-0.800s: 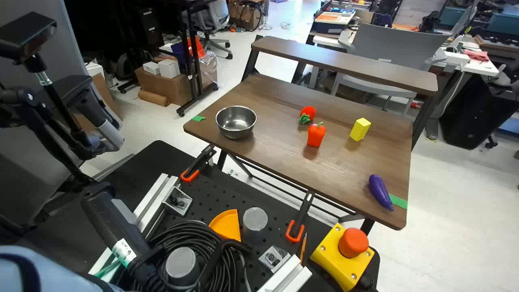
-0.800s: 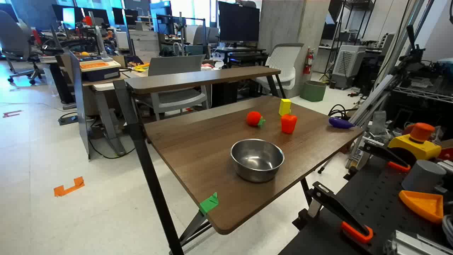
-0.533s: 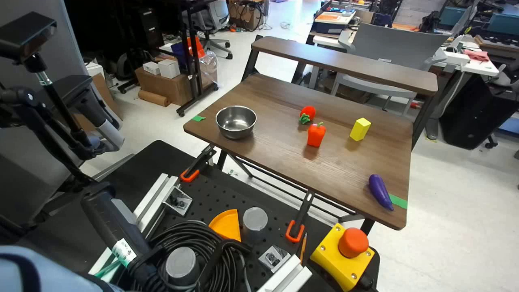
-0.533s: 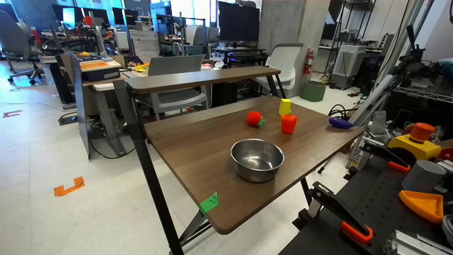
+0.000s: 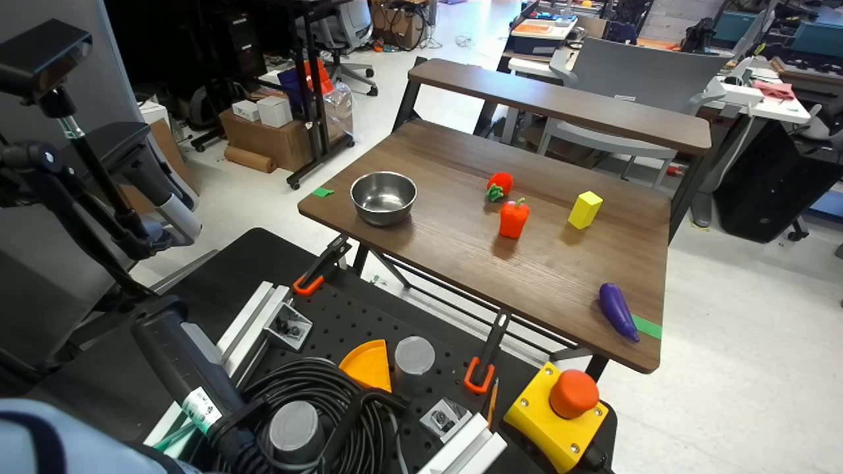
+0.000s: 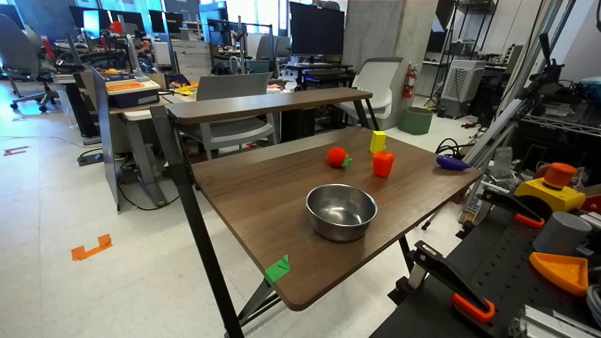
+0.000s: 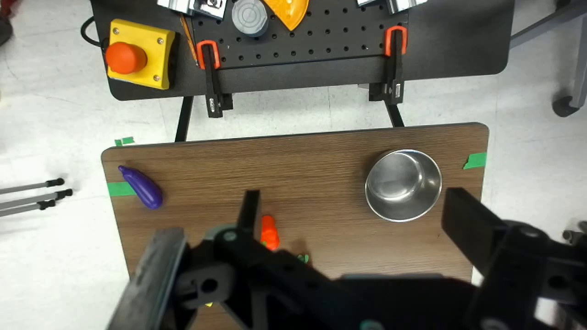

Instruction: Pick the orange object and move it to the bottom on the table

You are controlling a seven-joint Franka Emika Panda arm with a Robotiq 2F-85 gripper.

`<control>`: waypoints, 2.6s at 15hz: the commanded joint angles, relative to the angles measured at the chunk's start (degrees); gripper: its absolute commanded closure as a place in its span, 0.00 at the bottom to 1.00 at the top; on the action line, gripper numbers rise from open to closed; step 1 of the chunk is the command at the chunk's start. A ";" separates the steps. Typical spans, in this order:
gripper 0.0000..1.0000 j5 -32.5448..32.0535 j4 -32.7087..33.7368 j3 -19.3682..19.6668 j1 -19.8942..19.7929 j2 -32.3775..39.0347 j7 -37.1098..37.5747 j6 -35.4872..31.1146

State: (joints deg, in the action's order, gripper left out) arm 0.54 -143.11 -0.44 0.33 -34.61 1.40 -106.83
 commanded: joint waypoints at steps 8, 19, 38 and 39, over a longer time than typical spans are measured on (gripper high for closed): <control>0.00 0.02 0.11 -0.05 -0.08 0.02 -0.05 0.13; 0.00 -2.18 4.47 0.62 -0.78 12.49 -1.06 -10.16; 0.00 0.82 30.62 2.72 -5.24 61.31 -3.21 -29.76; 0.00 0.89 31.87 2.57 -5.24 62.98 -3.51 -29.34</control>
State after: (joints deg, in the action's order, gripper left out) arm -0.13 -116.68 3.09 -4.08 22.61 0.55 -137.07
